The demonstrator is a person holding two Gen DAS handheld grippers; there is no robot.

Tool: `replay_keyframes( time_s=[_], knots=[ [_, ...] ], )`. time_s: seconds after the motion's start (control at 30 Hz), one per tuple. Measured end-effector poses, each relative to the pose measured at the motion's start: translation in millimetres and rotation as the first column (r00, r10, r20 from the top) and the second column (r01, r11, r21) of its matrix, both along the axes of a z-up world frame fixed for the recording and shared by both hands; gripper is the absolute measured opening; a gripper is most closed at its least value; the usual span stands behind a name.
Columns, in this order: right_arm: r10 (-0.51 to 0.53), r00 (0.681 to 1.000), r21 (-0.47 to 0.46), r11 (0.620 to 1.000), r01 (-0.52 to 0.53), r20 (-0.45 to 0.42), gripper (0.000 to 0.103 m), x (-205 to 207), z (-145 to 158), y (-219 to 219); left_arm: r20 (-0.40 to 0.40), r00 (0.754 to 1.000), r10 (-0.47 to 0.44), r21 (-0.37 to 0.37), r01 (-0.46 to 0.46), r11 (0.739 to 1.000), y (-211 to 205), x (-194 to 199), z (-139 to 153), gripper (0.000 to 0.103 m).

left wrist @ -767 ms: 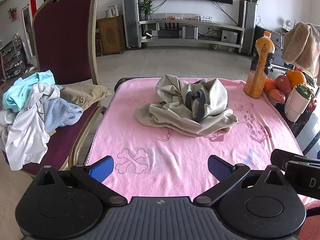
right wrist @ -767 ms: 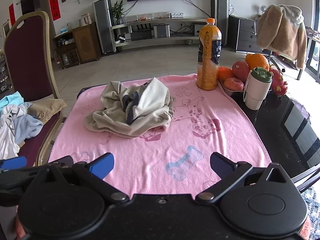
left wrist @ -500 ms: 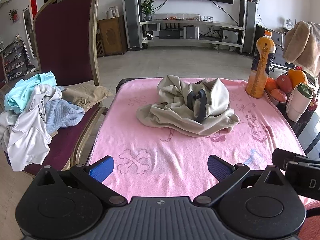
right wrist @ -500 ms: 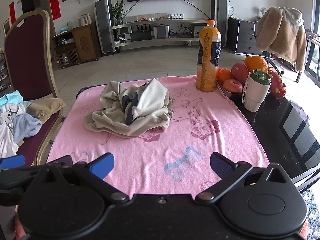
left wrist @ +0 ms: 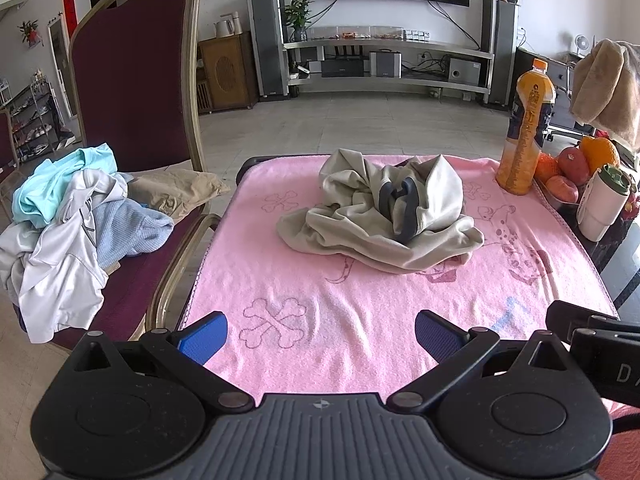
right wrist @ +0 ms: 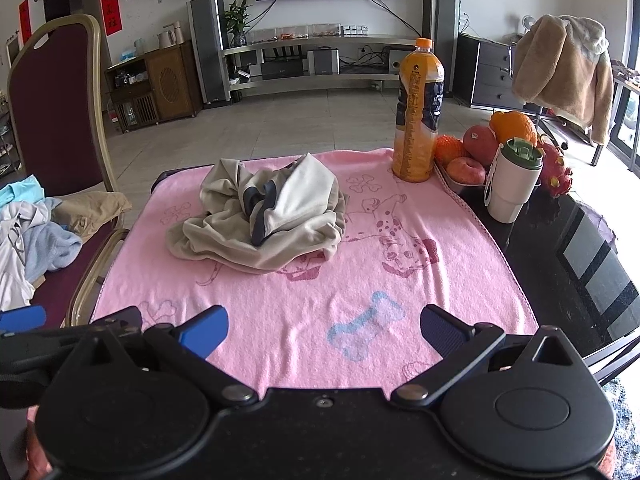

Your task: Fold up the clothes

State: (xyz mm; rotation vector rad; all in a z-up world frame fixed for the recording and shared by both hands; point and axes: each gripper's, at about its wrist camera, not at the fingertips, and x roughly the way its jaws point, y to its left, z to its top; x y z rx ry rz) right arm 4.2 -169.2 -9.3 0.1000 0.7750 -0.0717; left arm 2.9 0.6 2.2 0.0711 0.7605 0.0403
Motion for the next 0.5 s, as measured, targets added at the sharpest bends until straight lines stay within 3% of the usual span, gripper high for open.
replay_keyframes(
  time_s=[0.5],
  knots=[
    [-0.004,1.000,-0.001,1.000,0.004,-0.005,0.103,-0.3,-0.5,-0.1,0.001,1.000,0.003,0.008,-0.003,1.000,-1.8,-1.1,-1.4,0.102]
  ],
)
